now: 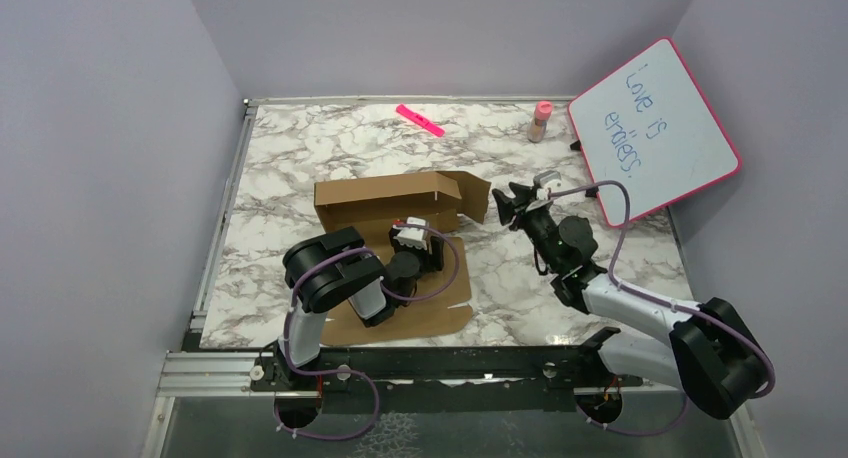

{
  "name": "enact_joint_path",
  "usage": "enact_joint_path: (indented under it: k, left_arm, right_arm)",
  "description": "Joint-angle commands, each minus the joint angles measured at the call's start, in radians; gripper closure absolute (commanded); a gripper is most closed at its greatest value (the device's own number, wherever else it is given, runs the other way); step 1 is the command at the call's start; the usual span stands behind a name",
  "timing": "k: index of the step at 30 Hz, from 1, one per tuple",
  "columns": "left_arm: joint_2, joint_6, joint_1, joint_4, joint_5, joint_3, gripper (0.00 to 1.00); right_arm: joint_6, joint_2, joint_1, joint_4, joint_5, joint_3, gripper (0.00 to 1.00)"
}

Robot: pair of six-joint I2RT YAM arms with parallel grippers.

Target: Fold the paper box

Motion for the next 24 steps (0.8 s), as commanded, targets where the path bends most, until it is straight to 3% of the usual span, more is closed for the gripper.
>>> enact_joint_path:
  k: [1,6,12,24]
  left_arm:
    - [-0.027,0.044,0.005,0.058,0.058,-0.005,0.28]
    - [-0.054,0.092,0.006,0.054,0.076,-0.004,0.22]
    - [-0.061,0.143,0.004,-0.008,0.078,0.03,0.12]
    - [-0.032,0.223,0.004,-0.103,0.036,0.138,0.01]
  right_arm:
    - [0.012,0.049,-0.03,-0.104,0.144,0.077,0.55]
    - [0.02,0.186,-0.089,-0.136,0.107,0.153,0.55]
    - [0.011,0.321,-0.103,-0.177,-0.049,0.212,0.55]
    - [0.037,0.404,-0.103,-0.185,-0.229,0.235,0.55]
